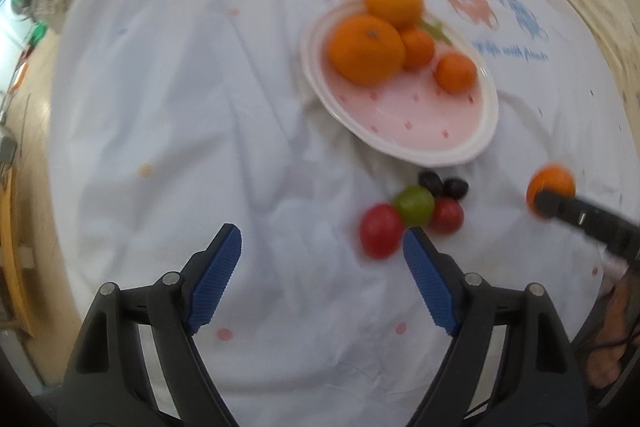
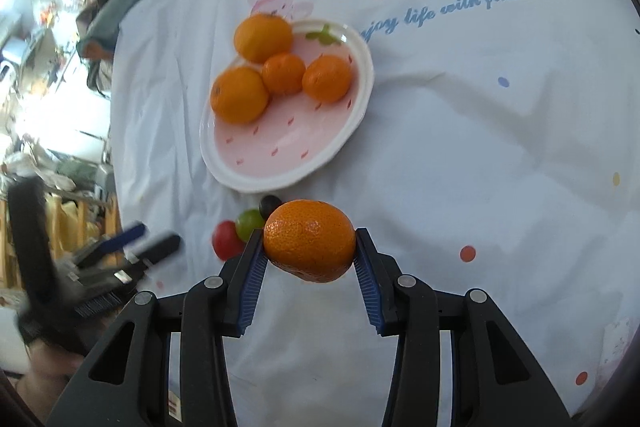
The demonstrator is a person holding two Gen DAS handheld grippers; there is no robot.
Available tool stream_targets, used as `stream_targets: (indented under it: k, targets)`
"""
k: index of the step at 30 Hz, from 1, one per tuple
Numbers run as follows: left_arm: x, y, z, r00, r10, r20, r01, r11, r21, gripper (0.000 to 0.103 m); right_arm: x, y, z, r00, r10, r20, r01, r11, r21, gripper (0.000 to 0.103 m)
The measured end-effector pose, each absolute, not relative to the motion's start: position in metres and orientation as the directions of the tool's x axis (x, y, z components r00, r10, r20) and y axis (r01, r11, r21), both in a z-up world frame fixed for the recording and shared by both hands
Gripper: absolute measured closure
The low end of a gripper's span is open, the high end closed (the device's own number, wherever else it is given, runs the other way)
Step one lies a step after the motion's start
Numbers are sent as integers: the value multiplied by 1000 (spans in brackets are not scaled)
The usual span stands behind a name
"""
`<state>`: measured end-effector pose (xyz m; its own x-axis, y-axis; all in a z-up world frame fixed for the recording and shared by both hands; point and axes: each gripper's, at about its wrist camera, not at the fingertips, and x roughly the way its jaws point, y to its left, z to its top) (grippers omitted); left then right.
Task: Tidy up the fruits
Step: 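Grasp the large red tomato with the left tool while the right tool lifts the tangerine, then set the red tomato on the plate with the left tool while the right tool sets the tangerine there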
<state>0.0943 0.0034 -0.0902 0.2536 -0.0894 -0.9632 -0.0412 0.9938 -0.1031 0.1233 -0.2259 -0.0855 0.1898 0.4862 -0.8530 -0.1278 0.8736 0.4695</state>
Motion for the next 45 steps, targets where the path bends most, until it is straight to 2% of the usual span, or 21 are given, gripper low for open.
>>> stream_targets:
  k: [2, 10, 12, 20, 23, 32, 45]
  targets:
    - [95, -7, -99, 228, -109, -967, 3, 994, -112, 36, 126, -227, -83, 198, 488, -850, -129, 873, 471, 58]
    - [101, -29, -120, 182, -116, -976, 50, 993, -109, 38, 130, -224, -80, 213, 473, -855, -145, 881, 451, 58]
    - [102, -32, -126, 167, -110, -980, 60, 993, -101, 52, 131, -226, -79, 218, 477, -852, -144, 879, 455, 58]
    - [105, -34, -131, 193, -98, -976, 72, 994, -86, 58, 130, -226, -77, 220, 470, -855, -152, 882, 446, 58]
    - [105, -38, -131, 196, -119, -973, 91, 991, -103, 76, 129, -224, -76, 222, 461, -859, -163, 886, 433, 58]
    - [95, -33, -115, 217, -112, -970, 57, 993, -102, 77, 128, -226, -79, 226, 435, -872, -156, 899, 408, 58]
    - [92, 6, -63, 400, -123, -908, -52, 986, -156, 76, 120, -239, -64, 274, 462, -844, -153, 887, 436, 58]
